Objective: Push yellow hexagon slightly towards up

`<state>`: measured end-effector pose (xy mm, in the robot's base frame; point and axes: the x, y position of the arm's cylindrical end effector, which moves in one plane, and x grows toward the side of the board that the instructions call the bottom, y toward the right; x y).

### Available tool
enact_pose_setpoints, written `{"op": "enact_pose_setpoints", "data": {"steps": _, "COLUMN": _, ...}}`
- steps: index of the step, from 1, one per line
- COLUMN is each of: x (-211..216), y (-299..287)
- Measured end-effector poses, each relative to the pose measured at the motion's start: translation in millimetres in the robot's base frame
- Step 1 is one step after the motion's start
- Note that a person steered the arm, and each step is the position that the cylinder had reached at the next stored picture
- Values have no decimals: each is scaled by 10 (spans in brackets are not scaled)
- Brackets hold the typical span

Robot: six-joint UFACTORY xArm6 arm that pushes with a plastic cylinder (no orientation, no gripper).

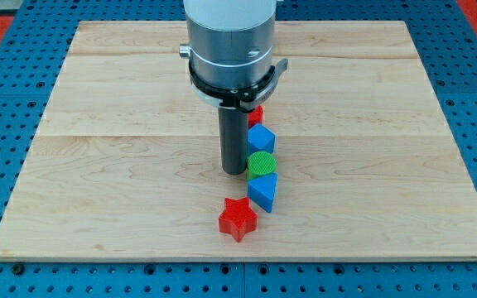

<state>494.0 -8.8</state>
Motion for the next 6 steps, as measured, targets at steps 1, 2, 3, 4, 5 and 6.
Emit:
{"op": "enact_pose_setpoints", "data": {"steps": 1, "x": -246, "y": -156}}
{"op": "enact_pose_setpoints", "data": {"steps": 2, "x": -715, "y": -218}}
{"op": "enact_pose_setpoints", "data": {"steps": 3, "x": -1044, "y": -35}}
{"op": "enact_pose_setpoints", "data": {"steps": 4, "x": -1254, "y": 324}}
{"op": "enact_pose_setpoints", "data": {"steps": 5, "x": -1675, "y": 362}}
{"op": "enact_pose_setpoints", "data": {"steps": 6, "x": -1741, "y": 271}}
